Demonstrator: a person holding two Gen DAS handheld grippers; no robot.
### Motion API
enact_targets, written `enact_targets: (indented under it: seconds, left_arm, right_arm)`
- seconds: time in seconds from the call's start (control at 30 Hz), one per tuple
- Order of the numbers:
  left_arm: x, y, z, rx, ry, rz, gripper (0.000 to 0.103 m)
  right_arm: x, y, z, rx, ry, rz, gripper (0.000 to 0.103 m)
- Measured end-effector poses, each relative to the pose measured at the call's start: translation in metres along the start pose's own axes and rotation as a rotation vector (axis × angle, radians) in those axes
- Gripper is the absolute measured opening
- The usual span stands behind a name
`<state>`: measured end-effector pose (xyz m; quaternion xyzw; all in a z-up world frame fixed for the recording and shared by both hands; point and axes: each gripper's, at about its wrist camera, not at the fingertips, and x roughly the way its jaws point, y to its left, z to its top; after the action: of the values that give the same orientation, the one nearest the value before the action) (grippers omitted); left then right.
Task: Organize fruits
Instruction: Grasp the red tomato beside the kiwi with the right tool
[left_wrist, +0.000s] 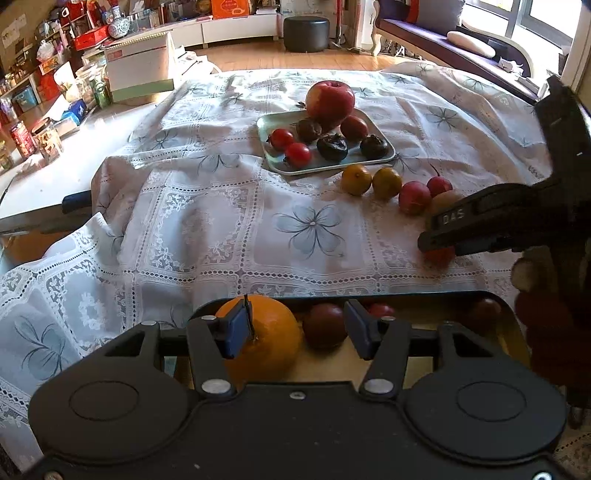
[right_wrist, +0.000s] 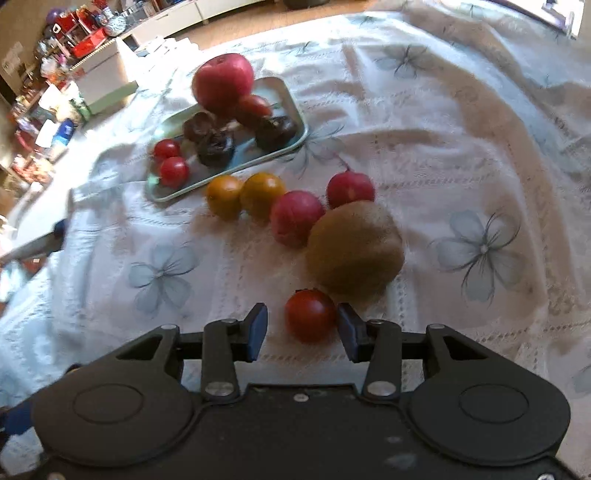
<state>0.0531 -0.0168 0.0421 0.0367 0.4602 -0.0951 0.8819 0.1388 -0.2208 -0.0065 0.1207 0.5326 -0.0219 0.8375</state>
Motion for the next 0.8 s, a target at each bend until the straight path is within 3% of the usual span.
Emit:
enact_targets:
  seconds: [0.23, 0.33, 0.4, 0.63, 0.8]
  left_arm:
    - [-0.006, 0.006, -0.002, -0.007, 0.010, -0.026, 0.060]
    - [-0.020, 0.006, -0.003, 0.024, -0.050, 0.016, 0.059]
    - [-0.028, 0.007, 0.000, 0.034, -0.082, 0.018, 0.059]
    - [-0.024, 0.008, 0.027, 0.028, -0.113, 0.038, 0.060]
    - [-0.001, -0.006, 0.055, 0.054, -0.075, -0.020, 0.059]
  right_arm:
    - [0.014, -0.007, 0.001, 0.014, 0.044, -0.006, 0.043]
    - [0.014, -0.011, 0.003, 0.039, 0.045, 0.010, 0.042]
    - [0.013, -0.011, 0.002, 0.037, 0.046, 0.002, 0.034]
    - [-0.003, -0.009, -0.001, 0.007, 0.029, 0.041, 0.034]
    - [-0.027, -0.021, -0.002, 0.026, -0.010, 0.075, 0.034]
